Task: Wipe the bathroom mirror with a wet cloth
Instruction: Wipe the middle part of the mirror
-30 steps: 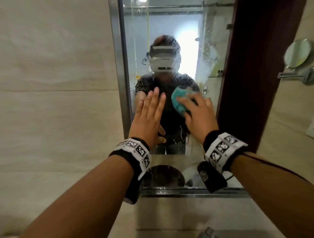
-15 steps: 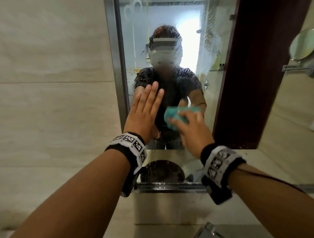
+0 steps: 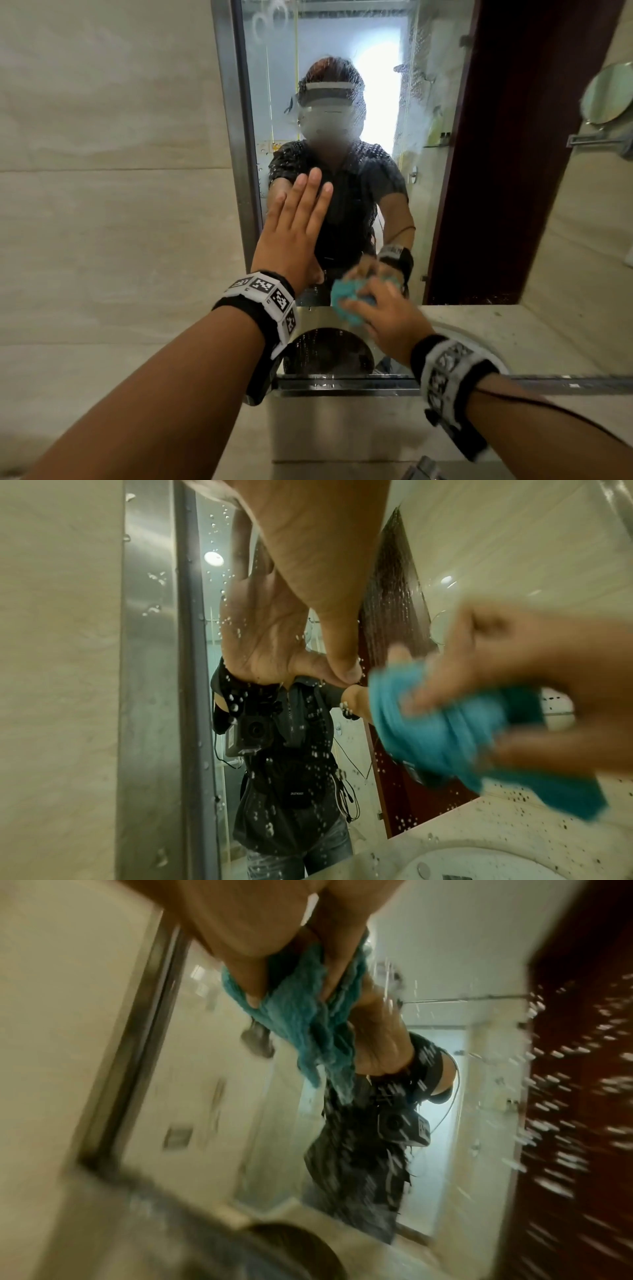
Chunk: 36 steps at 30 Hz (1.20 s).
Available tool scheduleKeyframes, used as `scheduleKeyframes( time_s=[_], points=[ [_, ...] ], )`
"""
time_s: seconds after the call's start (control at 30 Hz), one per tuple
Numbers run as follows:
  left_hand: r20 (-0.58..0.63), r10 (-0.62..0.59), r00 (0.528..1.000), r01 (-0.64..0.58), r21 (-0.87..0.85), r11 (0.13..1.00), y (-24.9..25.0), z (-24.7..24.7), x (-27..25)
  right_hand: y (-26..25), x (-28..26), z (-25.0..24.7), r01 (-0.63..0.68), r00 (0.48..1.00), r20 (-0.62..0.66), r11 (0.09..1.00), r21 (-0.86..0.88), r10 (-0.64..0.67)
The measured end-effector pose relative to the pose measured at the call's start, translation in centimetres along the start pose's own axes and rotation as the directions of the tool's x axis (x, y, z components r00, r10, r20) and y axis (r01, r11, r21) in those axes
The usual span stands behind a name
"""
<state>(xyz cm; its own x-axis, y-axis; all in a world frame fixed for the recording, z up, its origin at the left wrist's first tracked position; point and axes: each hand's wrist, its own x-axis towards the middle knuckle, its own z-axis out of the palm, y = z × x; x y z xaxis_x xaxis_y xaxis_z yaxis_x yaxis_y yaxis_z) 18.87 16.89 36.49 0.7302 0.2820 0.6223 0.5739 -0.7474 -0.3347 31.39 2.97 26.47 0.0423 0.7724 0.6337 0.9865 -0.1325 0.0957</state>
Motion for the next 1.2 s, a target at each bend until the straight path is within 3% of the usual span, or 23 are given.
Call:
scheduleKeyframes(
  time_s=[0.07,0.13,0.2,0.27,0.33,0.4,0.47,0.53,0.6,0.63,0.7,0.77,0.8,0.9,0.93,1.0,1.07,1.1,1.17,1.2],
  points=[
    [0.010,-0.001,1.000,0.001,-0.007,1.000,0.0,0.0,0.0,0.6,-0.9,0.8,0.039,0.996,0.085,0.999,0.019,-0.041],
    [0.010,0.008,1.000,-0.008,-0.020,1.000,0.0,0.0,0.0,0.8,0.7,-0.3,-0.114,0.993,0.007,0.976,0.185,0.115],
    [0.002,0.013,1.000,-0.013,-0.028,1.000,-0.1,0.1,0.0,1.0,2.8,-2.1,-0.247,0.932,-0.160,0.893,0.376,0.325],
    [-0.006,0.005,1.000,-0.005,-0.023,1.000,-0.1,0.3,0.1,0.8,3.9,-2.8,-0.291,0.855,-0.274,0.845,0.448,0.440],
    [-0.011,0.004,1.000,-0.004,-0.014,1.000,-0.1,0.2,0.1,0.2,3.0,-1.9,-0.305,0.882,-0.195,0.834,0.460,0.430],
    [-0.005,0.006,1.000,-0.006,-0.018,1.000,-0.1,0.2,0.1,-0.2,0.9,0.2,-0.315,0.941,0.004,0.873,0.371,0.338],
    [-0.008,0.003,1.000,-0.003,-0.035,0.999,-0.1,0.1,0.1,-0.2,-0.5,1.4,-0.310,0.946,0.175,0.917,0.252,0.272],
    [-0.010,-0.013,1.000,0.012,-0.047,0.999,0.0,-0.1,0.1,0.0,0.5,0.3,-0.315,0.941,0.212,0.913,0.259,0.265],
    [0.016,-0.010,1.000,0.011,-0.058,0.998,0.1,-0.7,0.0,-0.1,3.4,-2.7,-0.278,0.959,0.033,0.906,0.319,0.283],
    [0.021,0.001,1.000,0.000,-0.074,0.997,0.0,-1.1,0.0,0.0,5.5,-4.6,-0.274,0.937,-0.106,0.890,0.364,0.332],
    [0.008,0.029,1.000,-0.028,-0.116,0.993,-0.9,-2.4,0.3,0.4,9.7,-8.8,-0.295,0.804,-0.323,0.807,0.511,0.499],
    [-0.061,0.027,0.998,-0.037,-0.169,0.985,-2.1,-3.7,0.9,0.3,12.4,-11.3,-0.276,0.692,-0.433,0.765,0.582,0.578],
    [-0.090,0.011,0.996,-0.029,-0.197,0.980,-2.7,-4.1,1.2,-0.1,12.7,-11.4,-0.277,0.698,-0.444,0.784,0.556,0.562],
    [-0.069,-0.011,0.998,-0.005,-0.229,0.973,-3.6,-4.4,2.0,-1.7,10.3,-8.5,-0.260,0.899,-0.261,0.910,0.323,0.350],
    [-0.050,-0.015,0.999,0.004,-0.220,0.976,-3.6,-4.2,2.1,-2.0,9.2,-7.5,-0.238,0.944,-0.173,0.942,0.237,0.282],
    [-0.022,-0.029,0.999,0.025,-0.175,0.984,-3.3,-3.7,2.3,-1.6,8.3,-7.3,-0.212,0.970,-0.079,0.961,0.177,0.228],
    [-0.017,-0.045,0.999,0.042,-0.152,0.987,-3.1,-3.3,2.3,-0.6,9.5,-8.7,-0.186,0.965,-0.146,0.961,0.206,0.218],
    [-0.015,-0.051,0.999,0.048,-0.155,0.987,-3.0,-3.2,2.3,0.0,10.7,-9.6,-0.197,0.931,-0.256,0.949,0.246,0.260],
    [0.004,-0.060,0.998,0.060,-0.155,0.986,-3.0,-3.2,2.2,1.2,13.4,-12.0,-0.260,0.779,-0.460,0.886,0.383,0.427],
    [0.008,-0.061,0.998,0.061,-0.147,0.987,-3.0,-3.2,2.3,1.4,14.5,-13.2,-0.284,0.706,-0.501,0.849,0.446,0.500]
  ],
)
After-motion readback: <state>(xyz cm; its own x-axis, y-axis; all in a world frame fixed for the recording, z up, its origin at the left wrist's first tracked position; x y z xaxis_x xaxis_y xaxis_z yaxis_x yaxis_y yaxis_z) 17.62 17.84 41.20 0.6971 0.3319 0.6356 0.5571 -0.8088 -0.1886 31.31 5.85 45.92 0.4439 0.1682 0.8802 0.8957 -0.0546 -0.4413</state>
